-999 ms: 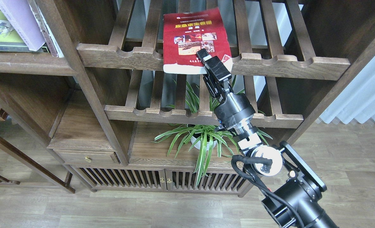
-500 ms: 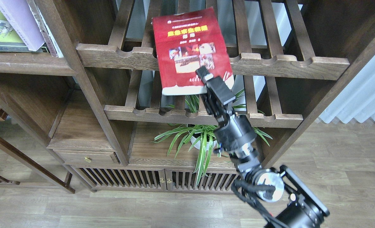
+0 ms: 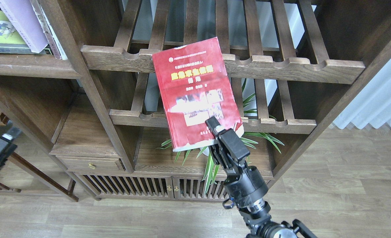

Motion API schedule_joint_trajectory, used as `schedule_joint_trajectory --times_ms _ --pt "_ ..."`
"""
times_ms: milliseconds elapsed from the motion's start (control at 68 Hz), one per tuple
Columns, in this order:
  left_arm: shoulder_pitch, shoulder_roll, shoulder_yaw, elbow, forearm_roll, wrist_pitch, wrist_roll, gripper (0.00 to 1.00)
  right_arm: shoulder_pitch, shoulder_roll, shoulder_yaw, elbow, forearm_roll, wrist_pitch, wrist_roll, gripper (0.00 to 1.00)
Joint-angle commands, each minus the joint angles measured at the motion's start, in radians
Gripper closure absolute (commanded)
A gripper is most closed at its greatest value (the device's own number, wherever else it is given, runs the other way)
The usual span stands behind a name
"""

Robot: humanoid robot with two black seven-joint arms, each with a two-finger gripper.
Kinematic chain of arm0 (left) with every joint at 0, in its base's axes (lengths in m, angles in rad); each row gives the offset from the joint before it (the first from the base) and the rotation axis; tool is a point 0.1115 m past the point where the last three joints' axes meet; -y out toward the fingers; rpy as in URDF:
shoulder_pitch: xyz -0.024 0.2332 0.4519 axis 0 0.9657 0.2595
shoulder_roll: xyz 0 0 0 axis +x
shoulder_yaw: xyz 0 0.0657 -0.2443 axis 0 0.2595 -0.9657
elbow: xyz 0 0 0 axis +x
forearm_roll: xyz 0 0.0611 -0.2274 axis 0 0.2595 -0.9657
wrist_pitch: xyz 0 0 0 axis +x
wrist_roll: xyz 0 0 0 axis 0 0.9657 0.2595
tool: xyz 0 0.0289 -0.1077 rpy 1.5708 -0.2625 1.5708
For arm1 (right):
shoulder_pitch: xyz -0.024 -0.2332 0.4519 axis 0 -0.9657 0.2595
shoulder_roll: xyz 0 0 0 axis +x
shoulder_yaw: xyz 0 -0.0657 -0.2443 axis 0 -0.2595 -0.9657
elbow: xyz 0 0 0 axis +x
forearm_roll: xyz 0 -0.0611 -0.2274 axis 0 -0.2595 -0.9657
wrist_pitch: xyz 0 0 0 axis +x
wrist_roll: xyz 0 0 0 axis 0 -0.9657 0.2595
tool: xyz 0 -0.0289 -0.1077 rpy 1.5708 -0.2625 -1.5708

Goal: Organize books on shelf

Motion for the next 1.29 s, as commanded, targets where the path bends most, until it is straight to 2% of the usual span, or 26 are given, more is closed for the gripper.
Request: schedule_joint_trajectory --times_ms 0,176,456,647,896,1087,1278 --pt "-0.001 -0.019 0.039 0.005 -0.071 0.0 -0.006 0.0 -0.043 -0.003 -0.001 -0.001 0.001 0.0 -0.003 0.94" --pt "0.008 -0.03 0.246 0.007 -0.248 0.0 -0.009 0.0 -0.077 -0.003 -0.001 -0.009 0.0 0.0 -0.017 0.94" --pt "-0.003 -0.091 0.325 0.004 -0.257 0.0 -0.015 0.0 -0.108 -0.012 0.007 -0.052 0.002 0.0 -0.043 0.92" --pt "-0.011 -0.093 0.416 -0.009 -0.261 0.0 -0.083 0.0 -0.109 -0.034 0.008 -0.113 0.002 0.0 -0.05 0.92" --pt "-0.035 -0.1 0.49 -0.027 -0.263 0.0 -0.111 0.0 -0.103 -0.023 -0.006 -0.176 0.0 0.0 -0.103 0.92" --pt "-0.052 -0.133 0.576 -0.05 -0.263 0.0 -0.147 0.0 -0.096 0.003 -0.052 -0.182 -0.009 0.0 -0.132 0.92" --pt "-0.063 -0.18 0.638 -0.05 -0.261 0.0 -0.161 0.0 -0.093 0.006 -0.07 -0.182 -0.017 0.0 -0.138 0.92"
